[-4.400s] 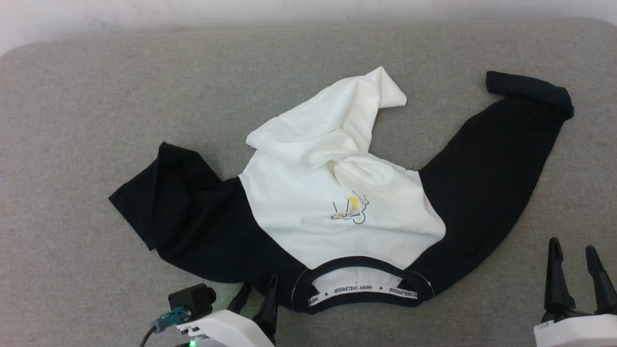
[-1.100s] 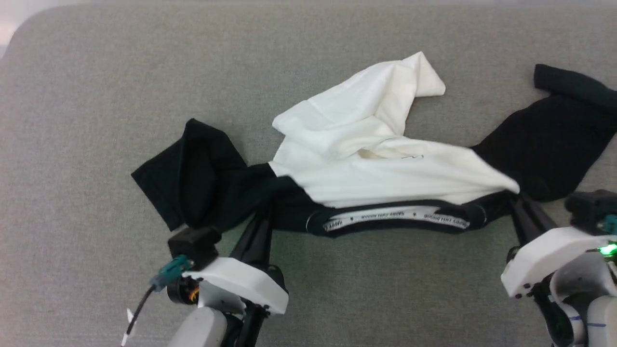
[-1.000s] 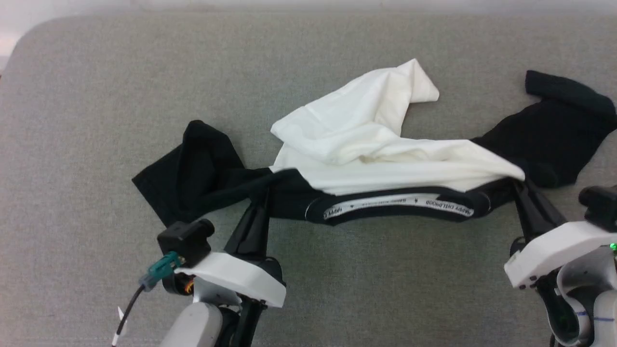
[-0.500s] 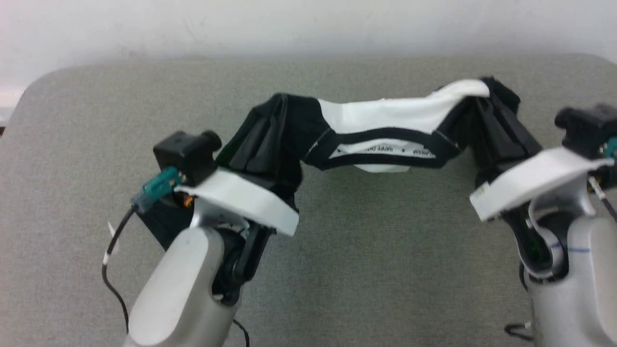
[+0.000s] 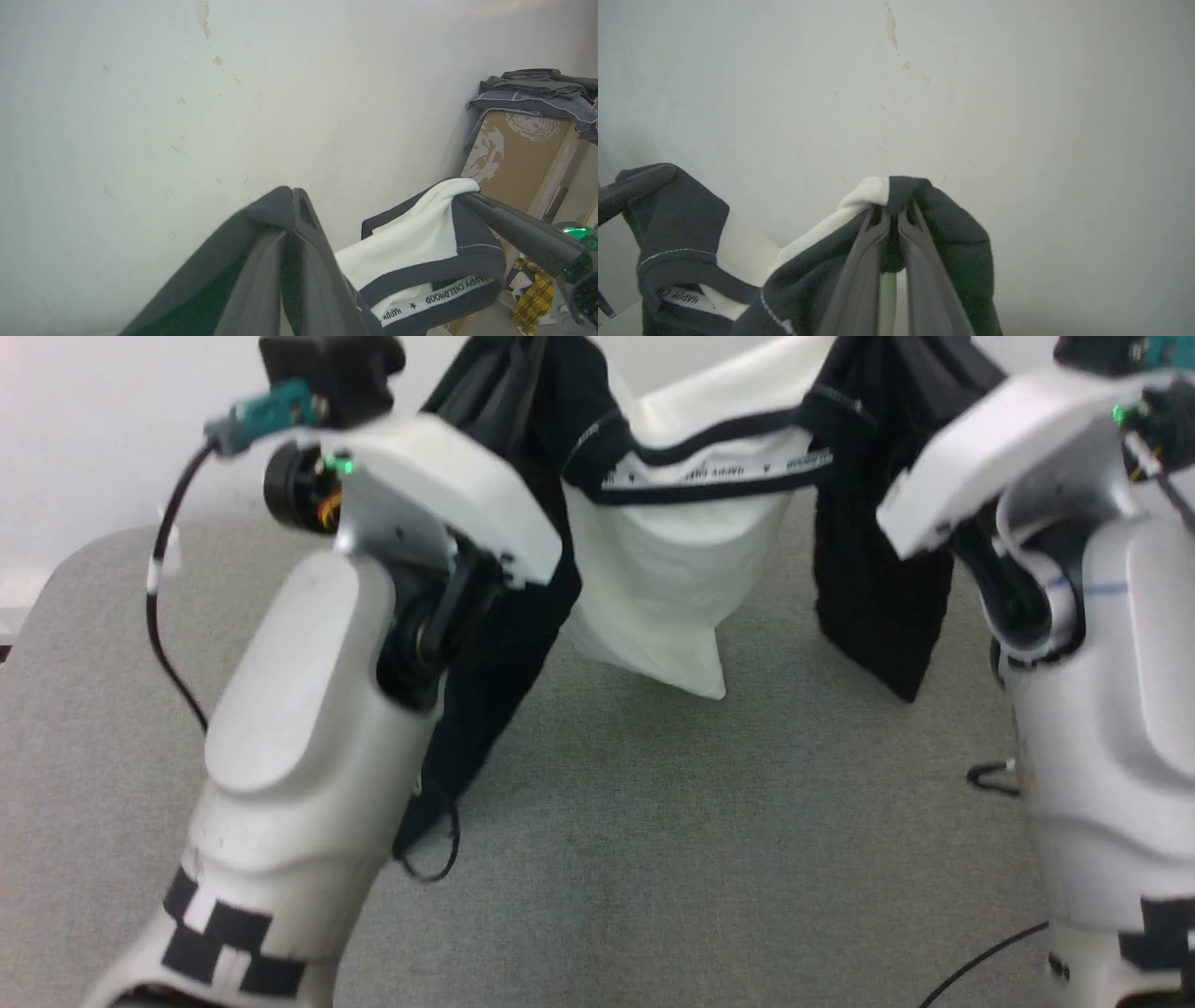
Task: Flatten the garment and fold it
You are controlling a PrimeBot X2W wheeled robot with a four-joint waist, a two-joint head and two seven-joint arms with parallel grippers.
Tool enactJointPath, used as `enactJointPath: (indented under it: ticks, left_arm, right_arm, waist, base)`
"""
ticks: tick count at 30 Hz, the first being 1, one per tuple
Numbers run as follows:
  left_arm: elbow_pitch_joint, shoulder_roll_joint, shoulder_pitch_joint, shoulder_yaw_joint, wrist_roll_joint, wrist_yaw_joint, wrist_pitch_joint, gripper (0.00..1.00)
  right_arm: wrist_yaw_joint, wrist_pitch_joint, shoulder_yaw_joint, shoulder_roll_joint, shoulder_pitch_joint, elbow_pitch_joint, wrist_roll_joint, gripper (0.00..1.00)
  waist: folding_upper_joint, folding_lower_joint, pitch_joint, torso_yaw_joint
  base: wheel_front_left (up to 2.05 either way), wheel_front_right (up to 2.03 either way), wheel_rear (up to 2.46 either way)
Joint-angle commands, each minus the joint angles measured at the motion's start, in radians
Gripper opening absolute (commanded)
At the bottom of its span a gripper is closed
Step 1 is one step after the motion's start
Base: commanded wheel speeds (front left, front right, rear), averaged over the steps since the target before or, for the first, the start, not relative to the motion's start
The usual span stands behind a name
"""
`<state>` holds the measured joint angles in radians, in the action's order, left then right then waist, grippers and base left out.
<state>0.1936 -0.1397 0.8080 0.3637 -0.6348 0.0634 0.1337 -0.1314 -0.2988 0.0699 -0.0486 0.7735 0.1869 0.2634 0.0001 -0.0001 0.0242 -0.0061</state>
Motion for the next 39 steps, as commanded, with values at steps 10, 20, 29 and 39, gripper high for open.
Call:
enactJointPath:
  ticks: [10,20,29,39]
  left_arm:
    - [0.249,-0.008,0.282,-0.026,0.028,0.003,0.017,0.00]
    - [0.388,-0.009,0.503,-0.066,0.043,0.043,-0.021,0.00]
    - [0.413,-0.030,0.692,-0.078,0.081,0.066,-0.077,0.00]
    - [0.422,-0.028,0.850,-0.089,0.108,0.064,-0.202,0.00]
  right_arm:
    - [0.001,0.064,-0.028,-0.002,0.325,0.296,-0.083,0.00]
    - [0.001,0.136,-0.120,-0.002,0.583,0.524,-0.181,0.00]
    - [0.001,0.208,-0.173,-0.002,0.782,0.607,-0.265,0.00]
    - [0.001,0.305,-0.271,-0.002,0.927,0.611,-0.419,0.00]
  waist:
    - [-0.0001,0.0001,0.034,-0.029]
    - [-0.0001,0.0001,0.124,-0.069]
    - [-0.0001,0.0001,0.343,-0.110]
    - [-0.0001,0.0001,0.557,-0.118]
  base:
    - [0.00,0.00,0.00]
    - [0.00,0.00,0.00]
    - [0.00,0.00,0.00]
    - [0.00,0.00,0.00]
